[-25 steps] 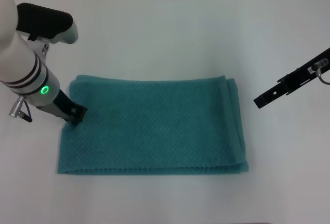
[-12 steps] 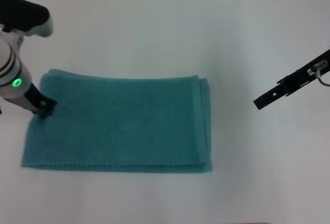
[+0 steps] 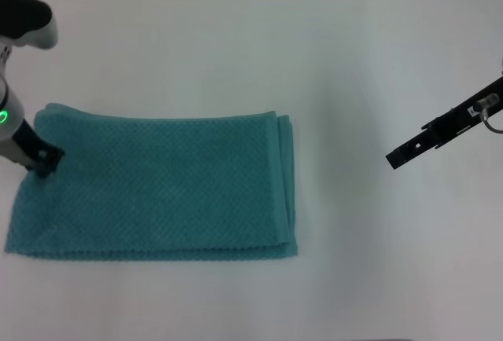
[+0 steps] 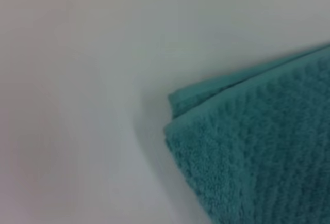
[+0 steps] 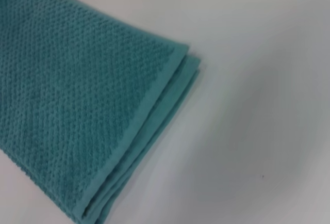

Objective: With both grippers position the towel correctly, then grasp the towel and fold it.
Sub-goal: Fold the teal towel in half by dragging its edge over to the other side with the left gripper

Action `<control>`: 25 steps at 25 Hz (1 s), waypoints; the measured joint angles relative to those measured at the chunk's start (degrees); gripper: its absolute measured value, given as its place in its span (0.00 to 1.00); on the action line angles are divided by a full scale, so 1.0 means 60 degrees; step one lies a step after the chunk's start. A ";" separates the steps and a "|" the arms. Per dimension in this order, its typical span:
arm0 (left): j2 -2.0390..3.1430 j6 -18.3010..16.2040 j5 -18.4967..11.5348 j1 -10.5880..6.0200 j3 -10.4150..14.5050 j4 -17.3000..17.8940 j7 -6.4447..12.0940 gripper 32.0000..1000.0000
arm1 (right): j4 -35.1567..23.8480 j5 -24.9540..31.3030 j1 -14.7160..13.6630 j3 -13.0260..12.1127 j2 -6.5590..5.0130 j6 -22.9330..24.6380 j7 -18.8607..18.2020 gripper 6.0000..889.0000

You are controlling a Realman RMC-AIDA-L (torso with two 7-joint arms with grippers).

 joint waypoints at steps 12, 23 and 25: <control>-0.0818 0.2258 -0.2854 -0.1017 0.0504 0.4016 -0.0071 0.12 | 0.0206 0.0001 0.0158 -0.0001 0.0000 0.0233 -0.0088 0.98; -0.0812 -0.1305 -0.5896 -0.1489 0.2154 0.0402 0.0175 0.15 | 0.0413 0.0000 0.0316 0.0000 -0.0070 0.0461 -0.0118 0.98; -0.0820 -0.1456 -0.6194 -0.1535 0.2194 0.0169 0.0364 0.15 | 0.0413 0.0001 0.0329 -0.0001 -0.0071 0.0461 -0.0120 0.98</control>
